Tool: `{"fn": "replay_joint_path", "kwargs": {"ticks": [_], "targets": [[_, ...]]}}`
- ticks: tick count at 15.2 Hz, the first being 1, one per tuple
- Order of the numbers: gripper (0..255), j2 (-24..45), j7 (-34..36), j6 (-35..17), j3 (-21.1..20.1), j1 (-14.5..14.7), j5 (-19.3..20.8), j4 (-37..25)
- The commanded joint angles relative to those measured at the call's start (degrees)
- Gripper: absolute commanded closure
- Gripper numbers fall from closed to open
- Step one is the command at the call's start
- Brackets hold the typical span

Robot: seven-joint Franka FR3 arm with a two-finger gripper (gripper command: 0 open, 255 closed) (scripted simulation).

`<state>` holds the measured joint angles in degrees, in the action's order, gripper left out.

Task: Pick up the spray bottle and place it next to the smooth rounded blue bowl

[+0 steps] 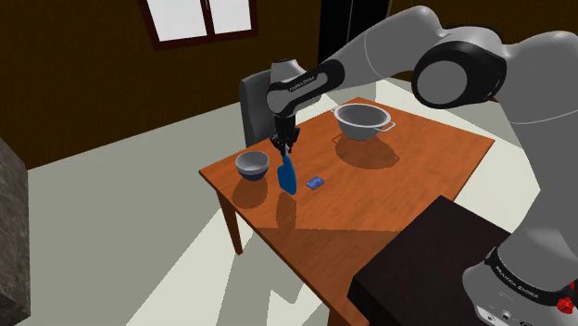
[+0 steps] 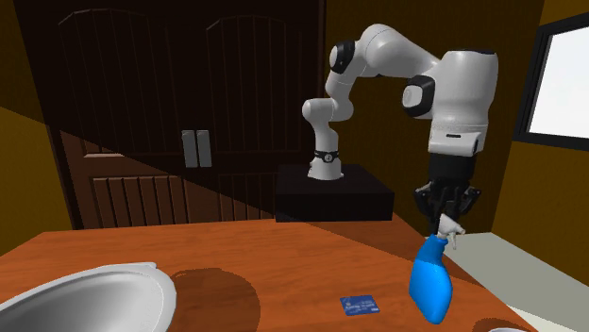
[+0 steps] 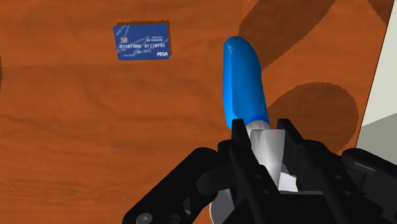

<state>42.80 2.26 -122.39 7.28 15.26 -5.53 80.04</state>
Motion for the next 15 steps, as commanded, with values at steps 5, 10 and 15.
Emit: {"fn": "replay_joint_path", "kwargs": {"ticks": [5, 10, 15], "targets": [[255, 0.2, 0.0, -0.2, 0.0, 0.0, 0.0, -0.1], [0, 0.2, 0.0, -0.2, 0.0, 0.0, 0.0, -0.1], [0, -2.6, 0.2, 3.9, 0.2, 0.1, 0.3, -1.4]]}}
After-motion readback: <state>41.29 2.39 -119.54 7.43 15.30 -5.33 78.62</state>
